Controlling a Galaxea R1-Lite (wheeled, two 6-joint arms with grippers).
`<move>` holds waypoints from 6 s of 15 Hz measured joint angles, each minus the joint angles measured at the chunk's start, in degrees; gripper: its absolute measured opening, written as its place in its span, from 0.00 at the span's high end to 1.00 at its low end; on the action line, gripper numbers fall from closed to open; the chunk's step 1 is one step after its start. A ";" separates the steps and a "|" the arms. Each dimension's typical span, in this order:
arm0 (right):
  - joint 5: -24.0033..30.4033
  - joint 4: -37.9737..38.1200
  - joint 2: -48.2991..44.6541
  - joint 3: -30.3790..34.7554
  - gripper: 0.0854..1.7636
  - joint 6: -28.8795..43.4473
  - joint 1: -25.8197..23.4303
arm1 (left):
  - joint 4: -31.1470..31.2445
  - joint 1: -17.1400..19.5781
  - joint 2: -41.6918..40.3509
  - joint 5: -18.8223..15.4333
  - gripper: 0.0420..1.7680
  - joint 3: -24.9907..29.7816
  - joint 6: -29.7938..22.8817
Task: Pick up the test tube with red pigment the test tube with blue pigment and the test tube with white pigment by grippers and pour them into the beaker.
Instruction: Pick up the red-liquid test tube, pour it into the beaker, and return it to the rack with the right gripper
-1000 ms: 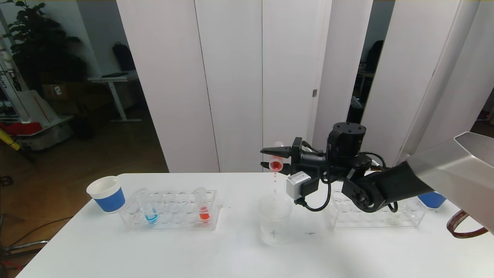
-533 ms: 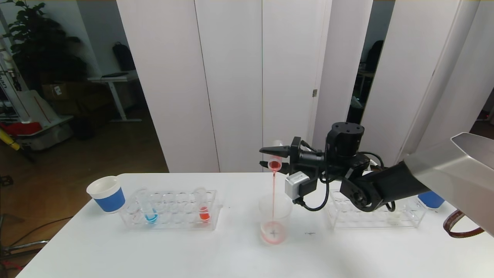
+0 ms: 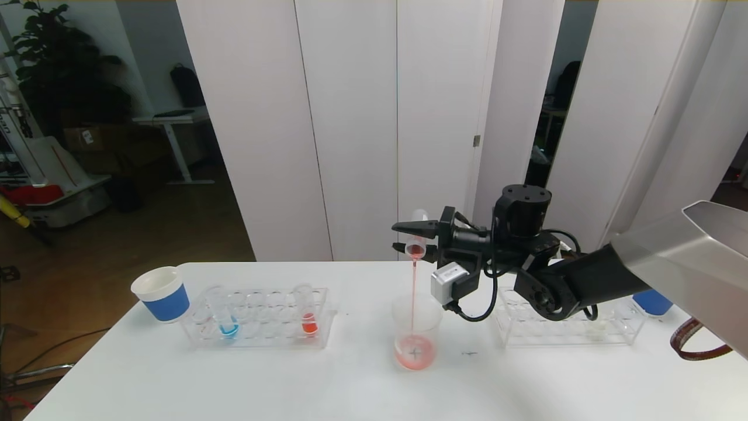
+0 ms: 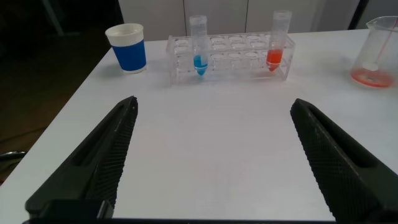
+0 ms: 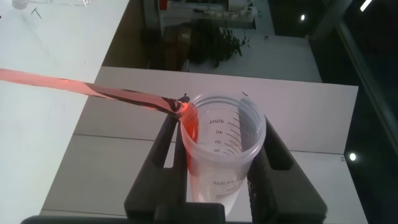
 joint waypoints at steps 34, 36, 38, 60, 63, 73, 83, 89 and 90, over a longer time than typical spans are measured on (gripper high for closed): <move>3.08 0.17 -3.45 -3.19 0.69 -11.23 1.54 | -0.01 0.00 0.00 0.00 0.01 0.00 0.00; 2.15 0.57 -4.83 -2.95 0.69 -10.35 1.60 | 0.00 0.00 0.00 0.00 0.01 0.00 0.00; -1.40 0.72 -5.99 -2.68 0.69 -7.89 1.68 | 0.00 0.00 0.00 0.00 0.01 0.00 0.00; -69.06 4.41 -12.76 3.56 0.69 84.83 7.83 | 0.00 0.00 0.00 0.00 0.01 0.00 -0.02; -71.27 8.05 -14.20 5.92 0.69 95.93 8.24 | -0.01 0.00 0.00 0.00 0.01 0.00 0.00; -71.74 15.46 -21.00 9.92 0.69 100.80 5.90 | 0.00 0.00 0.00 0.00 0.01 0.00 0.01; -74.66 15.08 -32.20 13.31 0.69 94.75 -5.81 | 0.00 0.00 0.00 0.00 0.01 0.00 -0.02; -74.30 14.53 -36.08 15.17 0.69 93.84 -16.15 | 0.00 0.00 0.00 0.00 0.01 0.00 0.00; -74.25 14.47 -36.36 15.41 0.69 93.84 -17.98 | -0.01 0.00 0.00 0.00 0.01 0.00 0.00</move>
